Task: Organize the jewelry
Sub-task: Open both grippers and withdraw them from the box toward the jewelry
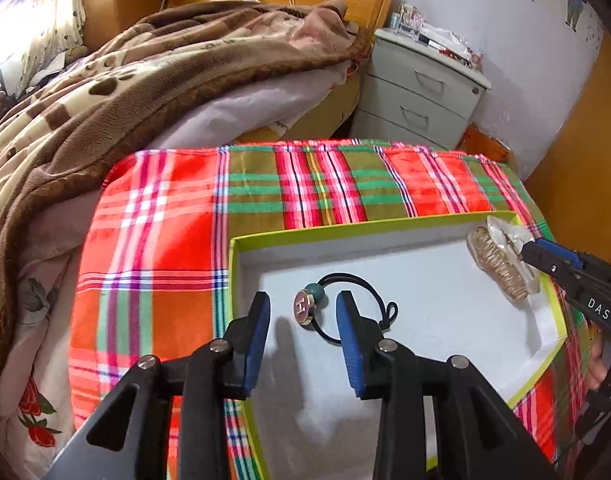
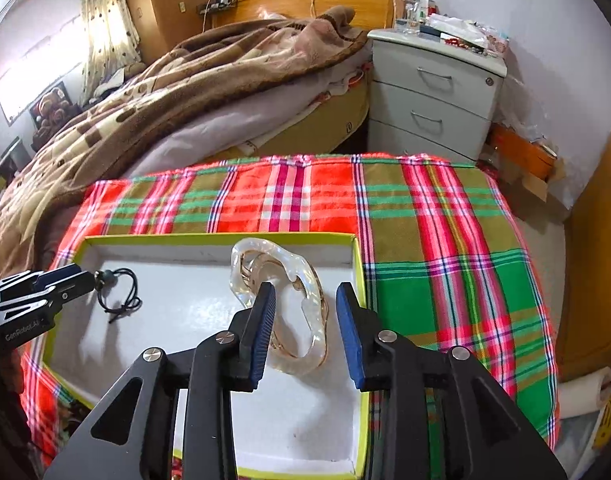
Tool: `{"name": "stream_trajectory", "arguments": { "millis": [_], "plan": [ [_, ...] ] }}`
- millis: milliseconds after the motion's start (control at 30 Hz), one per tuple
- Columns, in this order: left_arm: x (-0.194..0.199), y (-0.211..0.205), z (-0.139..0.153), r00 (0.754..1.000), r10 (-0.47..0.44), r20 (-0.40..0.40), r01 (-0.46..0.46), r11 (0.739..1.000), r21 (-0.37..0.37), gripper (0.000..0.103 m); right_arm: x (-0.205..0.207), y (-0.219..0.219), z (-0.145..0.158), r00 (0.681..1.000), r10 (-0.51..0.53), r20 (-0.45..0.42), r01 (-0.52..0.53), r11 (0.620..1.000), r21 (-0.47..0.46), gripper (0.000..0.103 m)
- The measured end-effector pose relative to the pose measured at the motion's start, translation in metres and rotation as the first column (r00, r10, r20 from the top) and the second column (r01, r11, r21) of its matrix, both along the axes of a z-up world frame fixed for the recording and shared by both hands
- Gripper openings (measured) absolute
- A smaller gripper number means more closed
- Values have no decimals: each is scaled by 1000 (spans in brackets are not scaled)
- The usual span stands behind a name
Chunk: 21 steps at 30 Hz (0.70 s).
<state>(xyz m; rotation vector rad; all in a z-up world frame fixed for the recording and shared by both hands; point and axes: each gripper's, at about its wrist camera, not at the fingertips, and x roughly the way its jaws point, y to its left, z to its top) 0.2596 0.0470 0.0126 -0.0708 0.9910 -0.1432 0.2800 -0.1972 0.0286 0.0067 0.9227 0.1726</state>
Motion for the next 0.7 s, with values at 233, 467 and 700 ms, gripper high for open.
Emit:
{"name": "stream_trajectory", "arguments": {
  "millis": [233, 467, 700],
  "plan": [
    [-28, 9, 21, 999, 0, 52, 1, 1000, -29, 43, -36, -3, 21, 998, 22, 65, -27, 997, 77, 33],
    [-74, 25, 31, 996, 38, 83, -30, 995, -97, 45, -85, 1, 26, 993, 80, 91, -91, 988, 121, 33],
    [-118, 37, 21, 994, 64, 84, -53, 990, -129, 51, -130, 15, 10, 986, 148, 76, -156, 980, 124, 33]
  ]
}}
